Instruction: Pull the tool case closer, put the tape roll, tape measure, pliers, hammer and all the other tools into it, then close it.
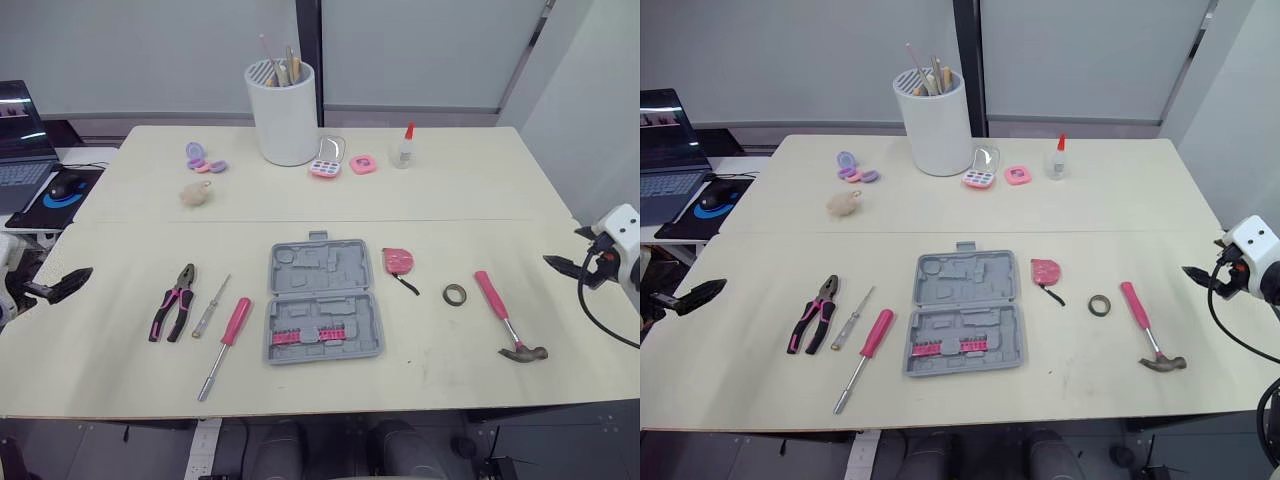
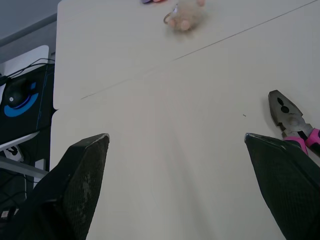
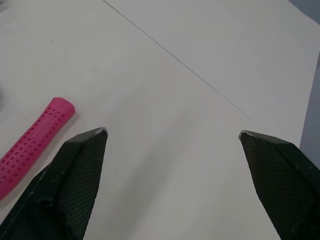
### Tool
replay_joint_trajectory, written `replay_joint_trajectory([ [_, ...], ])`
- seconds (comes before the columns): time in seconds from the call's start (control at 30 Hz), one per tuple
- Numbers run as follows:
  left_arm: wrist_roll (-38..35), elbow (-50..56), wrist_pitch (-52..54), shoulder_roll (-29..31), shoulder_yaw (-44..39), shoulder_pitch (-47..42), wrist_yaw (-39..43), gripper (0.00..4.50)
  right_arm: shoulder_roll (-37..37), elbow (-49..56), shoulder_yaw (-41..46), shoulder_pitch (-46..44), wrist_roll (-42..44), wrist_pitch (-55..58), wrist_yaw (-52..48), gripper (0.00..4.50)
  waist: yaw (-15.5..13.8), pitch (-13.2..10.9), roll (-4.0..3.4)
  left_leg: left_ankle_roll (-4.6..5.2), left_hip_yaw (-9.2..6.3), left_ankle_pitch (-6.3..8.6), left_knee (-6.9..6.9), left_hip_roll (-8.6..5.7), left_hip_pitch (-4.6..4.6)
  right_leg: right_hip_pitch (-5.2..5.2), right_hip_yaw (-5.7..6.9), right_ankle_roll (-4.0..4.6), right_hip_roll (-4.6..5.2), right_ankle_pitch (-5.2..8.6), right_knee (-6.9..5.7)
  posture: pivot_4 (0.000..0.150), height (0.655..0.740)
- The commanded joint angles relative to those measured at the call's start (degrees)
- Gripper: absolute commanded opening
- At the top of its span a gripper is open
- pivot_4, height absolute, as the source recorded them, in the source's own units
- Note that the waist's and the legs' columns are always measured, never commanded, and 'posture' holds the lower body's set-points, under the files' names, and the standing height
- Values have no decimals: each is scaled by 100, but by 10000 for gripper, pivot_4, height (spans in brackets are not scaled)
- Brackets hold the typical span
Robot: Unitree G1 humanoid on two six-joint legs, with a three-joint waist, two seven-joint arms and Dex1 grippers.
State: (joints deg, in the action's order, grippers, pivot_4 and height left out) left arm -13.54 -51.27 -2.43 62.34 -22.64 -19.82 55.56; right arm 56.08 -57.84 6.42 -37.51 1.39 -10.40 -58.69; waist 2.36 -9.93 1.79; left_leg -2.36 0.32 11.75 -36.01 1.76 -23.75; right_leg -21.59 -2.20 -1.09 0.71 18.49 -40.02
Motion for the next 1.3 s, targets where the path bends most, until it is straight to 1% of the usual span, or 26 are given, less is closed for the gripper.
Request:
replay_joint_trajectory([
  [0.03, -101, 127, 55, 28, -81, -18, 59, 45000, 179, 40, 74, -8, 32, -90, -44, 44784, 0, 0, 0, 0, 0, 0, 0, 0, 0, 0, 0, 0, 0, 0, 0, 1500, 7400],
  [0.2, -102, 253, 134, 76, -33, -6, 257, 45000, 188, 199, -105, 27, -178, -245, 4, 44784, 0, 0, 0, 0, 0, 0, 0, -1, 0, 0, 0, 0, 0, 0, 0, 1500, 7400],
  [0.27, -212, 566, 304, 56, -39, 29, 467, 45000, 105, 566, -176, 63, -162, -155, -86, 44784, 0, 0, 0, 0, 0, 0, -1, 0, 0, 0, 1, 0, 0, 0, -1, 1500, 7400],
  [0.33, -312, 1099, 544, 18, 32, 187, 737, 45000, -16, 1180, -242, 153, -63, 42, -255, 44784, 4, 0, 0, 0, 0, 0, -1, 0, 0, -1, -1, 0, 0, 0, -3, 1500, 7400],
  [0.4, -473, 1996, 951, -101, 225, 375, 967, 40939, -161, 2114, -437, 279, -83, 424, -356, 40872, 14, 1, -1, 0, 0, 0, -2, 2, -1, -1, -1, 0, -1, 0, -5, 1500, 7400],
  [0.43, -527, 2329, 1102, -146, 283, 445, 1019, 39806, -202, 2461, -505, 343, -104, 579, -373, 39540, 13, 1, -3, 0, -1, 0, -2, 2, -1, -1, -1, 0, -1, 0, -7, 1500, 7400],
  [0.47, -561, 2660, 1252, -192, 358, 516, 1052, 36176, -250, 2807, -572, 410, -102, 779, -401, 35339, 9, 1, -2, -1, -3, 0, -3, 2, -1, -1, 0, 0, -1, 0, -9, 1500, 7400],
  [0.5, -567, 2896, 1348, -222, 418, 570, 1062, 33816, -295, 3068, -613, 461, -91, 973, -406, 33007, 3, 1, -2, -1, -5, 0, -6, 2, -1, 0, 1, 0, -3, 0, -11, 1500, 7400],
  [0.53, -524, 3217, 1407, -285, 576, 603, 1063, 30262, -409, 3427, -719, 495, -70, 1221, -434, 28945, 0, 1, -2, -1, -7, 0, -7, 2, -3, 0, 3, 0, -4, 0, -11, 1500, 7400],
  [0.57, -456, 3504, 1486, -366, 769, 590, 1029, 28247, -524, 3767, -870, 530, -87, 1445, -477, 26822, -7, 1, -2, -1, -8, 0, -7, 2, -4, 0, 3, 0, -4, 0, -11, 1500, 7400],
  [0.7, -86, 4095, 1585, -637, 1451, 427, 866, 15565, -953, 4562, -1354, 523, -238, 2067, -454, 17757, -21, 1, -2, 0, -10, 0, -12, 1, -6, -1, 2, 0, -5, 0, -12, 1500, 7400],
  [0.83, 229, 4286, 1561, -888, 1984, 194, 748, 2314, -1336, 5175, -1887, 479, -508, 2576, -374, 8135, -49, 1, -2, 0, -11, 0, -13, 1, -8, -4, 0, 0, -12, 0, -14, 1500, 7400],
  [0.87, 314, 4281, 1541, -938, 2105, 139, 734, 0, -1449, 5292, -2001, 475, -562, 2676, -324, 6526, -50, 1, -2, 0, -12, 0, -14, 1, -12, -8, 1, 0, -14, 0, -14, 1500, 7400],
  [0.97, 610, 4154, 1401, -1136, 2467, -46, 653, 0, -1736, 5454, -2394, 496, -784, 2813, -222, 227, -54, 2, -1, 0, -13, 0, -14, 1, -15, -11, 0, 0, -15, 0, -14, 1500, 7400],
  [1.17, 1000, 3842, 1262, -1407, 2939, -372, 644, 0, -2059, 5299, -2844, 411, -1132, 2798, -59, 77, -57, 2, -1, 0, -11, 0, -16, -2, -16, -12, -1, 0, -38, 0, -14, 1500, 7400],
  [1.3, 1267, 3681, 1200, -1567, 3225, -513, 576, 0, -2215, 4979, -3069, 201, -1395, 2609, 52, 77, -55, 2, -1, 0, -12, 0, -16, 0, -14, -13, -2, 0, -41, 0, -15, 1500, 7400],
])
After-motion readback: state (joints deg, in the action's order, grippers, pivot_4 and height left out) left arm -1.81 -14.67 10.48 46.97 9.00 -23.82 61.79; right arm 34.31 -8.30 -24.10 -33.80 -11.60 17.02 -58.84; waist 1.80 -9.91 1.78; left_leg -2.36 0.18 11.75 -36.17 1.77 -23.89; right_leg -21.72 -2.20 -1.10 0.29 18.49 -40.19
